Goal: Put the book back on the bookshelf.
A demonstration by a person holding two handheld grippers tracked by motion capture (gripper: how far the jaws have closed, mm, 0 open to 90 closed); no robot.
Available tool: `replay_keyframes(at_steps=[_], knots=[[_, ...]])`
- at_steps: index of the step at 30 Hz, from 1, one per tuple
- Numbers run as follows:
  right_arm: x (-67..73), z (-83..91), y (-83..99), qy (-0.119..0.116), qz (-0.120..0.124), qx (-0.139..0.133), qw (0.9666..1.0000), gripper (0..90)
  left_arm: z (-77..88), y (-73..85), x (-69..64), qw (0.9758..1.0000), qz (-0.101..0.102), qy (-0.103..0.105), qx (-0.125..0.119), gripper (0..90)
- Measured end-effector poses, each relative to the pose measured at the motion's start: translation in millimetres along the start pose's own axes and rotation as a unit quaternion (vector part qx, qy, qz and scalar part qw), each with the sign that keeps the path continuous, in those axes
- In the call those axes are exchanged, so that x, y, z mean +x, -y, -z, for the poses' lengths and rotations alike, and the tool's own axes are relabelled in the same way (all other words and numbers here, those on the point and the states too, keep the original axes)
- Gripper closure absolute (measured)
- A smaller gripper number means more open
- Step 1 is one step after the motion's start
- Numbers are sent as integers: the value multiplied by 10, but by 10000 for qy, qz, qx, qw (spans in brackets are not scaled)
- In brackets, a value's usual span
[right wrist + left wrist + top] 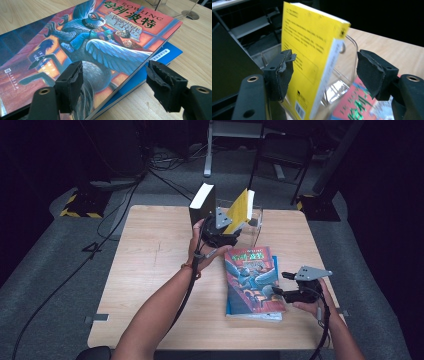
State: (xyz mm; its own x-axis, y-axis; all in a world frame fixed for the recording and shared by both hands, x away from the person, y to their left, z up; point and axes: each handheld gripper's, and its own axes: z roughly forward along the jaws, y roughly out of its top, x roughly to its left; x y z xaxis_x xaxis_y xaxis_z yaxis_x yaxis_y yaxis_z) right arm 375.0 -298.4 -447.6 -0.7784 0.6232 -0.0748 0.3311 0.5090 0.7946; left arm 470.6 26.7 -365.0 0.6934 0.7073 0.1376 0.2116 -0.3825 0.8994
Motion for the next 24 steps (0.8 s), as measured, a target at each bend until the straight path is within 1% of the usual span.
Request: replay_keyframes(at_steps=[3, 5, 7, 10, 13, 14, 16, 18, 20, 21, 22, 23, 24], knots=[[-6, -2, 2, 20, -42, 6, 10000, 297, 72, 109, -1, 9998, -71, 59, 164, 292], [-10, -4, 3, 31, -55, 21, 10000, 293, 125, 195, 5, 9996, -134, 133, 202, 288], [-7, -2, 2, 43, -58, 19, 10000, 288, 168, 268, 4, 9993, -213, 115, 288, 290], [0, -3, -4, 50, -60, 18, 10000, 288, 247, 419, 9, 9988, -247, 154, 395, 287], [12, -11, -8, 44, -41, 38, 10000, 288, 316, 600, 9, 9975, -334, 175, 590, 286], [15, -14, -8, 44, -41, 49, 10000, 288, 337, 668, 8, 9970, -345, 189, 660, 285], [22, -23, -8, 36, -42, 73, 10000, 288, 384, 830, 7, 9958, -291, 350, 791, 281], [25, -25, -6, 3, -63, 99, 9999, 285, 423, 958, -16, 9947, -310, 395, 897, 280], [34, -27, -4, -37, -89, 151, 9998, 266, 481, 1127, -52, 9920, -413, 478, 1094, 279], [39, -28, -3, -96, -143, 158, 9997, 255, 500, 1177, -60, 9918, -353, 524, 1110, 279], [40, -30, -3, -140, -171, 168, 9996, 253, 532, 1250, -68, 9908, -270, 661, 1153, 279], [46, -37, -3, -207, -207, 192, 9994, 247, 553, 1295, -83, 9897, -299, 700, 1211, 279], [52, -51, -3, -243, -208, 231, 9992, 244, 572, 1330, -108, 9888, -353, 685, 1279, 279]])
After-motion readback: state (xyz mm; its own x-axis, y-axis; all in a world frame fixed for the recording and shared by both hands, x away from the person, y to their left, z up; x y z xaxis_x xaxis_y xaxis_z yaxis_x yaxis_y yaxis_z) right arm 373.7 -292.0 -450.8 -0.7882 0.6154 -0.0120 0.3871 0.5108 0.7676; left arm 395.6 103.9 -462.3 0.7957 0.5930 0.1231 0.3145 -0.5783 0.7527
